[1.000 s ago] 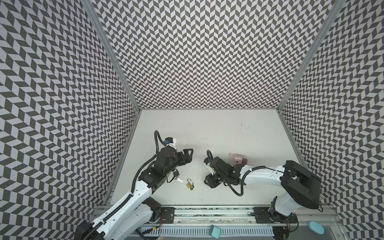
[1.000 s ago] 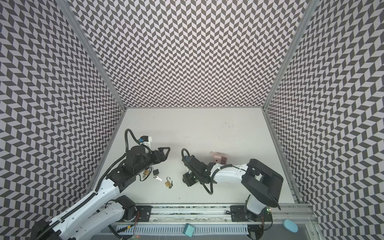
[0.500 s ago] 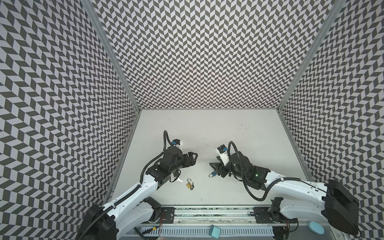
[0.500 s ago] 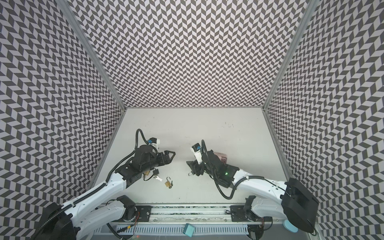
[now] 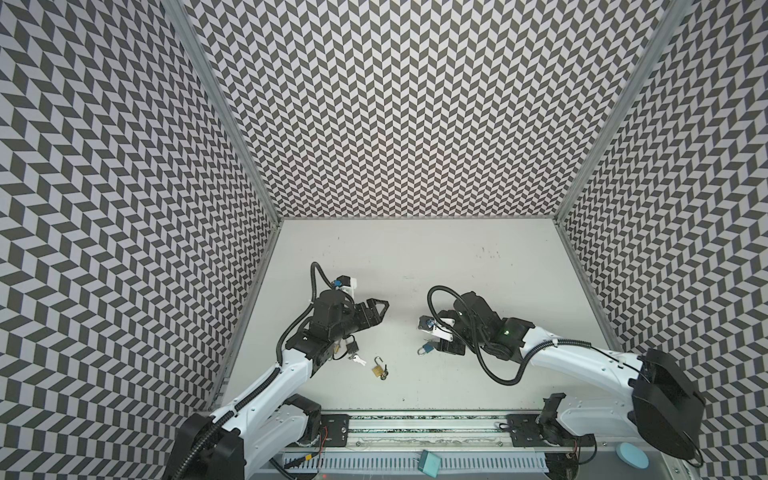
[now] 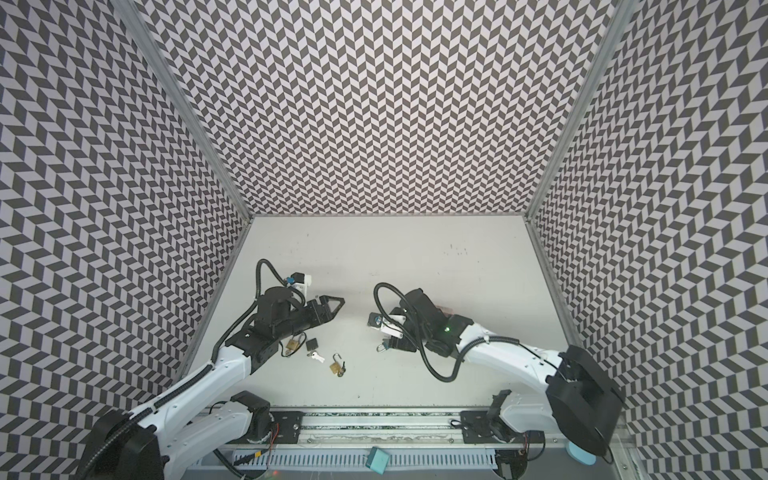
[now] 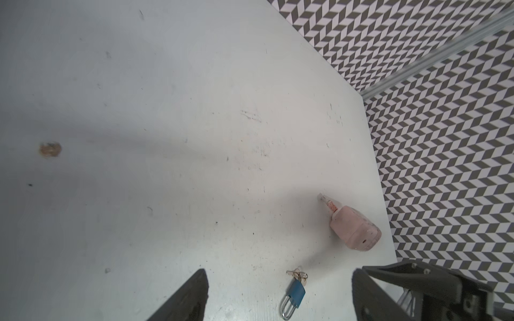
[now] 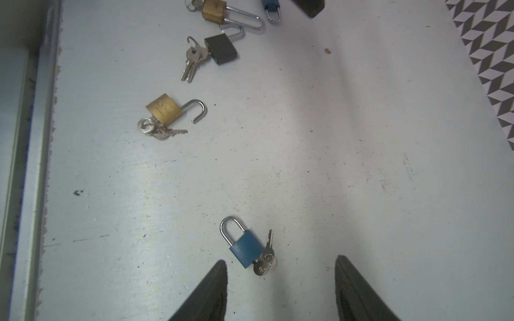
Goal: Lock with the key
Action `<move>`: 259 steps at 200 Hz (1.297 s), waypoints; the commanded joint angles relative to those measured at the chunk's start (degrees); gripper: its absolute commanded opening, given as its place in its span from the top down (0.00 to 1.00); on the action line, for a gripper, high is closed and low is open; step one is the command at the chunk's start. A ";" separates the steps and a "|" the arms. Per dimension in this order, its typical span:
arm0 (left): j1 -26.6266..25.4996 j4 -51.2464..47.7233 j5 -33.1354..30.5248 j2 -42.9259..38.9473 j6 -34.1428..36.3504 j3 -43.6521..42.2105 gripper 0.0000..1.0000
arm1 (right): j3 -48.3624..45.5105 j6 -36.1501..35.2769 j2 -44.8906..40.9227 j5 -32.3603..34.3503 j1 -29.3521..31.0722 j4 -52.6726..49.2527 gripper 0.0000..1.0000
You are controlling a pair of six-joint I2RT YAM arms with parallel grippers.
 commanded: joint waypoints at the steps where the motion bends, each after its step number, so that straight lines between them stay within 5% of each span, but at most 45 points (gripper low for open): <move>1: 4.21 -3.99 4.92 -2.85 2.56 2.34 0.18 | 3.10 -14.47 4.13 -8.75 -2.28 -4.59 0.41; 61: 15.11 -8.31 9.91 -8.12 5.13 0.24 0.19 | 10.41 -21.01 16.16 -13.84 -3.30 -8.64 0.43; 259: 15.79 -9.68 9.41 -7.58 5.99 0.58 0.19 | 11.91 -22.74 24.81 -12.02 -3.21 -12.75 0.56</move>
